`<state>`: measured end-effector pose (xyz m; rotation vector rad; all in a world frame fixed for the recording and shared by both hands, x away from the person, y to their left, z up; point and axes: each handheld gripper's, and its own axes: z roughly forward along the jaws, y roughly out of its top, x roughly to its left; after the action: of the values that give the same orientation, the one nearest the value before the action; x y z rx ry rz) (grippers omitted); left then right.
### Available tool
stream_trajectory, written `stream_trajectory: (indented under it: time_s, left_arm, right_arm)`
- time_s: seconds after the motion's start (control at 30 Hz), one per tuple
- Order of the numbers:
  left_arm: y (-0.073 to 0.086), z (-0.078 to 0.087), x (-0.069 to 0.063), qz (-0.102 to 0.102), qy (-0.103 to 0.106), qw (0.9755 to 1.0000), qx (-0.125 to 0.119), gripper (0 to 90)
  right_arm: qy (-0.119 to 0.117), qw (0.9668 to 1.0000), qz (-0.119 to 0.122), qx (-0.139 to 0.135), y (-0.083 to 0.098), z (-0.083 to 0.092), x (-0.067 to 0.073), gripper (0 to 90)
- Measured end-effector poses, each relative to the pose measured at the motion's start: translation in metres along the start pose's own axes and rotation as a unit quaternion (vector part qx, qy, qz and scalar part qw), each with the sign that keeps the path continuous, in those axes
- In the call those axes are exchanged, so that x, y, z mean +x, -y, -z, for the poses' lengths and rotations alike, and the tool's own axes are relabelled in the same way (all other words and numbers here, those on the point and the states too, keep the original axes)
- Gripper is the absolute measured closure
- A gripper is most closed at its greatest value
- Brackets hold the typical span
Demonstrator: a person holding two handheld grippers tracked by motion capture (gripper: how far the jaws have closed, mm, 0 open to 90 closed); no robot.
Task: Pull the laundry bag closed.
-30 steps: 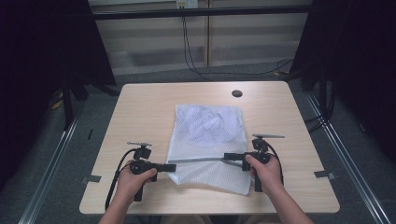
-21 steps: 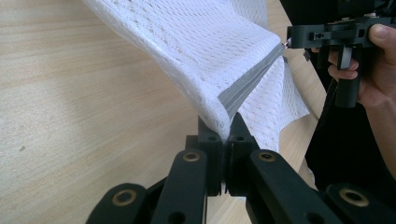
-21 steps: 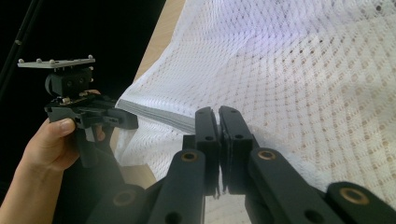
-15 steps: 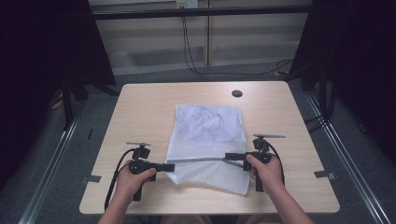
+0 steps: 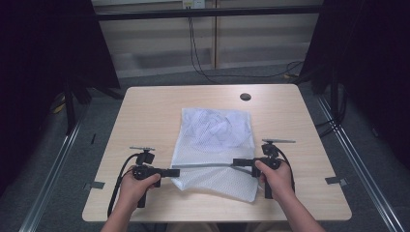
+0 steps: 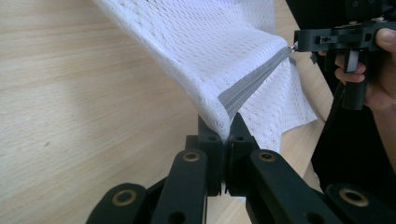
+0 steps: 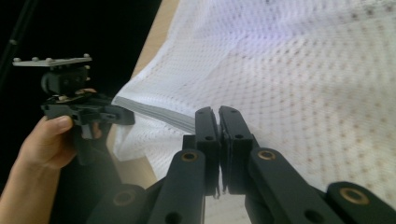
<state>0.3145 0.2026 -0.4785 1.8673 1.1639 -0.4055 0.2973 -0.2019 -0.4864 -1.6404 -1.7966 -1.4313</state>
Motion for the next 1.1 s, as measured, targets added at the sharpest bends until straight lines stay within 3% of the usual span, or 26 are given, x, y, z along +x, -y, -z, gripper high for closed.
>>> stream_trajectory:
  time_s: [1.1]
  left_arm:
    - [0.0006,0.0077,0.0064,0.011,-0.006,0.9999,-0.010,87.9]
  right_arm:
    - [0.005,0.9999,-0.005,-0.007,-0.0028,0.0083,-0.0046,87.7]
